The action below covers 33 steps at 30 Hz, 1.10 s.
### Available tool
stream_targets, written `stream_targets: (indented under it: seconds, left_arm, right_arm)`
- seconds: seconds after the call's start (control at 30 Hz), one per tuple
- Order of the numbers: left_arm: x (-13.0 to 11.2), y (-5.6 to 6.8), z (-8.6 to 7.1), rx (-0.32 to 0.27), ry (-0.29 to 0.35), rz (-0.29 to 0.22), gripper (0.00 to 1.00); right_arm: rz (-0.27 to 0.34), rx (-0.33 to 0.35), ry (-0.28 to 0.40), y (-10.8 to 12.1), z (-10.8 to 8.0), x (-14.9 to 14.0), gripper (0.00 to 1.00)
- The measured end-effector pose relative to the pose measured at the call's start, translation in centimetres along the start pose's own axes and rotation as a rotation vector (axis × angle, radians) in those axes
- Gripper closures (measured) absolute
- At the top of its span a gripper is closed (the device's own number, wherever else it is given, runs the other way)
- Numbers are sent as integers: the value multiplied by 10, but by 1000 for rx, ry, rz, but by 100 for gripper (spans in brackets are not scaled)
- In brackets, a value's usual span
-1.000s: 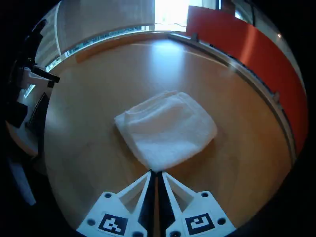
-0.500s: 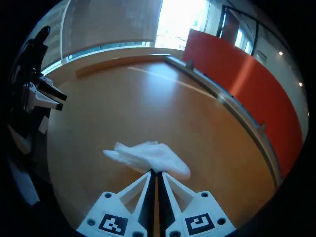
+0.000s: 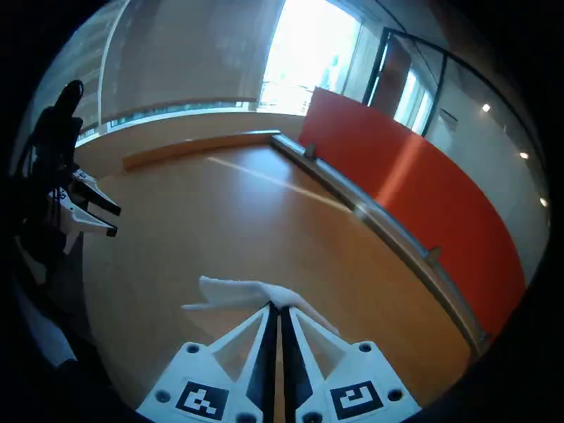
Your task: Fold towel
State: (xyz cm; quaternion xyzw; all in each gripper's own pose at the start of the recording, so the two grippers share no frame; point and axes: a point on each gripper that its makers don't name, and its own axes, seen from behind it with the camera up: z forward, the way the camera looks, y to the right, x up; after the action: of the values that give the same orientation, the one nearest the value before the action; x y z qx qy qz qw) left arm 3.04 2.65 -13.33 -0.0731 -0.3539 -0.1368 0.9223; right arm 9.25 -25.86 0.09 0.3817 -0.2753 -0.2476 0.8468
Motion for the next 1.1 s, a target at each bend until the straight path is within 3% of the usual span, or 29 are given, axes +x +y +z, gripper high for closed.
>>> stream_targets:
  seconds: [0.47, 1.1]
  left_arm:
    - [10, 21, 10, -33, -7, 36, 12]
    - [14, 62, 23, -27, -24, 61, 13]
  right_arm:
    - [55, -95, 2, 78, -46, -15, 97]
    - [101, -203, -50, 195, -118, -90, 97]
